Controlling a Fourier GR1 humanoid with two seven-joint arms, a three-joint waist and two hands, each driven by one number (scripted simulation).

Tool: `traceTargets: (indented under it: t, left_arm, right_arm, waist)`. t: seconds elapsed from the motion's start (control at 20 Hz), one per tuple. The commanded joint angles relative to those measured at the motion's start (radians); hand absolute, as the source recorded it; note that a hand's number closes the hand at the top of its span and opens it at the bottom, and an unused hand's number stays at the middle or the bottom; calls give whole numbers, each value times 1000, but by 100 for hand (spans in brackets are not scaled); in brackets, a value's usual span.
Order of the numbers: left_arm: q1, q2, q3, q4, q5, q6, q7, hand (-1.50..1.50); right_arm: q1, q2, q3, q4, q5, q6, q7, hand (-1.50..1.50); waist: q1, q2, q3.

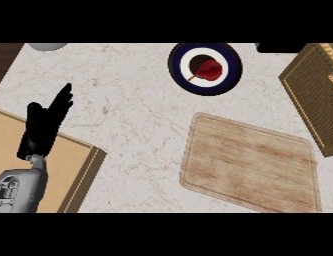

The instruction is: Pick the bell pepper from the cutting board and place it in the basket

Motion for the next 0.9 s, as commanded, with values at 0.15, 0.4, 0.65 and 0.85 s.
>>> traceTargets:
  t: [0.15,0.4,0.65,0.85]
  left_arm:
    - [35,-62,-53,-58,-34,44,30,0]
    - [41,-20,-15,-8,-9,3,-26,0]
    - [5,3,3,-7,3,-11,18,0]
    - [26,-29,-22,-16,-24,20,1,0]
  right_arm:
    - [-1,7,-100,81,-79,-139,-100,-150]
    - [7,-35,-196,82,-161,-219,-116,-150]
    - [16,-126,-274,110,-227,-224,-70,-150]
    - [72,-249,-353,170,-288,-179,-90,-150]
  waist:
    - [8,1,1]
    - [-3,0,0]
    - [-10,-3,0]
    - [-7,0,2]
